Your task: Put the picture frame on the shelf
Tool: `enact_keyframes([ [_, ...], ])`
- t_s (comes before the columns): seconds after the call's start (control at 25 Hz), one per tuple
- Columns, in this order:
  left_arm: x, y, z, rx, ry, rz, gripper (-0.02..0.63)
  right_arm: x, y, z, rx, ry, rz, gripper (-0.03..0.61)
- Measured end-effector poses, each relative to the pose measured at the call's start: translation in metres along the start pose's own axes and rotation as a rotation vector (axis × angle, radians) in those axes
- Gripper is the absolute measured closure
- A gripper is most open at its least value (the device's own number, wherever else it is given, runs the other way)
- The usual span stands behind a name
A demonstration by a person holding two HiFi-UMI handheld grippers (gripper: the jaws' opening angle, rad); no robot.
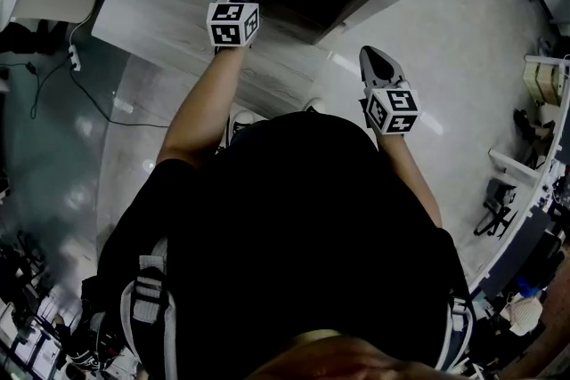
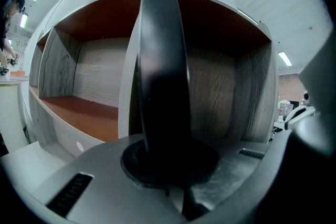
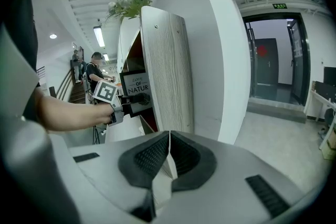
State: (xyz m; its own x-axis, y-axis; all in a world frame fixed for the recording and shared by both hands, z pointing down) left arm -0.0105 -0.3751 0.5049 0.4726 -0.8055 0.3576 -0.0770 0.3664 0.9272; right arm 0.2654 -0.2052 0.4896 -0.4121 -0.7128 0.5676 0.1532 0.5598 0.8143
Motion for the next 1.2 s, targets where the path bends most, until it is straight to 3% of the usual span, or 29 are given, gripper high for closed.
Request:
enact_keyframes([
  [0.52, 0.013, -0.005, -0.001, 0.022, -0.037, -0.033, 0.584, 0.001, 0.007, -0.002, 0.005, -0.014, 0.017, 0.563],
  [1.2, 0.028, -0.004, -0.006, 0.016, -0.027, -0.023, 0.586, 0.001, 0.011, -0.002, 0.0, -0.018, 0.029, 0.562],
])
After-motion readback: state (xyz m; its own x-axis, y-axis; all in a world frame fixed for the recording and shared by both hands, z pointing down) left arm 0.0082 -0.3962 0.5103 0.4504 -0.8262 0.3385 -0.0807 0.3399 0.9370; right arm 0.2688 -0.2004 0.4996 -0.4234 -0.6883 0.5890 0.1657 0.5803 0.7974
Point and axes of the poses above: the fingertips, and each gripper's own axes: x forward along the fingers, z to its left, y out of its underside, the point moved 5 cm from there along -x, backward along the fingers, and after that the axes turned 6 degrees about z, right-handed, at the moved point
